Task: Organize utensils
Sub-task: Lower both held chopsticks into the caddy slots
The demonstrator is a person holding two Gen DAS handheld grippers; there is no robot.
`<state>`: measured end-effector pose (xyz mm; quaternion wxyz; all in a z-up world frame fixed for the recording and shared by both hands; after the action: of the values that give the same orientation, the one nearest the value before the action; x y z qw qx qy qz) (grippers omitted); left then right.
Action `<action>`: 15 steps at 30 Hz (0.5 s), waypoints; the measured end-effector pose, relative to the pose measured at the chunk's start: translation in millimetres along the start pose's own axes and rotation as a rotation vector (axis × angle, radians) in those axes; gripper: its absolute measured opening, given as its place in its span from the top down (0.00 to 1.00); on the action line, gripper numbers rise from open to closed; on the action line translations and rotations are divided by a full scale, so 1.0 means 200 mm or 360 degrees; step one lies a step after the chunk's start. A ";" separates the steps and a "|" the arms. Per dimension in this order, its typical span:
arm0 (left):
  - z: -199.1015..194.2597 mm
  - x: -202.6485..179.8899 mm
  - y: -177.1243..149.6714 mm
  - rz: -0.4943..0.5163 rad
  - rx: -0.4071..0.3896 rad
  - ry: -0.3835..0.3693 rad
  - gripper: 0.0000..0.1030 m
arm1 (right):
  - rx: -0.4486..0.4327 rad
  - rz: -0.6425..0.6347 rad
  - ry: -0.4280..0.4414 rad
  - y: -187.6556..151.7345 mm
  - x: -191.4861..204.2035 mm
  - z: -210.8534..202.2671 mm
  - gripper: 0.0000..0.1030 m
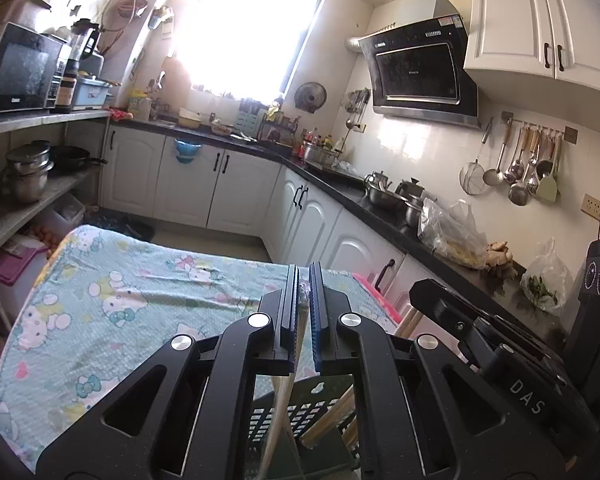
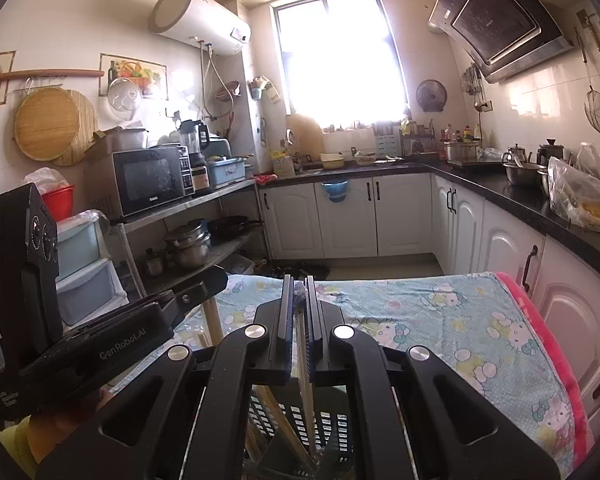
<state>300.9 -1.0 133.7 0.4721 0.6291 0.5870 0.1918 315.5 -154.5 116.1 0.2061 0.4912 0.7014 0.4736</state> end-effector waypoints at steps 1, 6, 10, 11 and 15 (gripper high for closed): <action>0.01 0.00 -0.01 -0.0002 0.0004 -0.0004 0.97 | 0.0009 0.0009 0.0003 -0.01 0.00 0.01 0.95; 0.03 0.01 -0.04 0.0020 0.0019 -0.0004 0.97 | 0.0026 0.0007 -0.0020 -0.03 -0.02 0.04 0.95; 0.05 0.01 -0.07 0.0020 0.0044 0.0005 0.97 | 0.0052 0.0025 -0.0008 -0.06 -0.05 0.07 0.95; 0.06 0.01 -0.08 0.0021 0.0050 0.0005 0.97 | 0.0056 0.0034 -0.0005 -0.07 -0.05 0.07 0.95; 0.07 0.01 -0.11 0.0034 0.0076 0.0018 0.97 | 0.0091 0.0091 0.0015 -0.11 -0.10 0.10 0.95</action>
<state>300.7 -6.8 107.4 0.4515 0.6453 0.5873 0.1864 328.6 -163.6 85.1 0.1753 0.5145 0.7012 0.4613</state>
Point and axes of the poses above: each gripper's, at about its wrist camera, not at the fingertips, and z roughly the way its jaws point, x to its left, y to its top, the point moved 4 cm from there along z, roughly the way its jaws point, and after that the axes turned 14 degrees about x, right-handed, at the moved point
